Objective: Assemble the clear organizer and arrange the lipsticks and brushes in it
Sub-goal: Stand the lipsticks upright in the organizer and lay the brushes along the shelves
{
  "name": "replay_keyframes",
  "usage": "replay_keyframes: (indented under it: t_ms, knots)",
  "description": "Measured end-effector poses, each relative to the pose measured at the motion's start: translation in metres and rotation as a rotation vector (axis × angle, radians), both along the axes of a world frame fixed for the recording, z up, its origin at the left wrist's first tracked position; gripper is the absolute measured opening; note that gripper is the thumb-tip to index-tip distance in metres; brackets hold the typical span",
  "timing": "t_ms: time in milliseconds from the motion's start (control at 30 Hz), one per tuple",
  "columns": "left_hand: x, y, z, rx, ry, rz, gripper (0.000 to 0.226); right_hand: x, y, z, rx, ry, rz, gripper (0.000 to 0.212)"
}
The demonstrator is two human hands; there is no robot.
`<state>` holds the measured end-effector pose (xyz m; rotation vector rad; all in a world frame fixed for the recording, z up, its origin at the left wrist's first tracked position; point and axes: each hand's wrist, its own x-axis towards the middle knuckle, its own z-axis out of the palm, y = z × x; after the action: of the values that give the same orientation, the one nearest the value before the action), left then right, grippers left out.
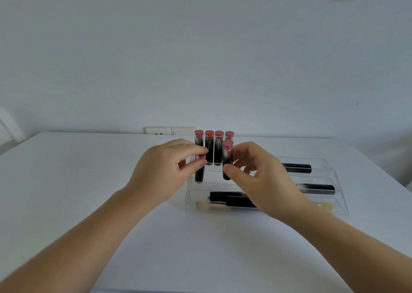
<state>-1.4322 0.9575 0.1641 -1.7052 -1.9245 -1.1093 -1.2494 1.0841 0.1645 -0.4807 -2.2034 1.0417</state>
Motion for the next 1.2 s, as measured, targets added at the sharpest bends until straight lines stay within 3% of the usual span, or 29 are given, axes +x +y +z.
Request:
replay_keyframes:
  t_ms: [200,367,667,1200]
  knots:
    - [-0.009,0.000,-0.007,0.032,-0.011,0.005,0.021,-0.012,0.000,0.000,0.009,0.061,0.033,0.029]
    - [-0.013,-0.002,-0.017,-0.022,-0.015,-0.026,0.043,-0.016,-0.005,-0.003,0.218,0.020,0.057,0.063]
    - [-0.011,0.000,-0.023,0.018,-0.079,-0.048,0.043,-0.027,-0.002,-0.005,0.382,0.053,0.009,0.048]
    - [-0.012,-0.003,-0.024,-0.030,-0.267,-0.050,0.052,-0.033,-0.005,-0.003,0.506,-0.159,-0.047,0.042]
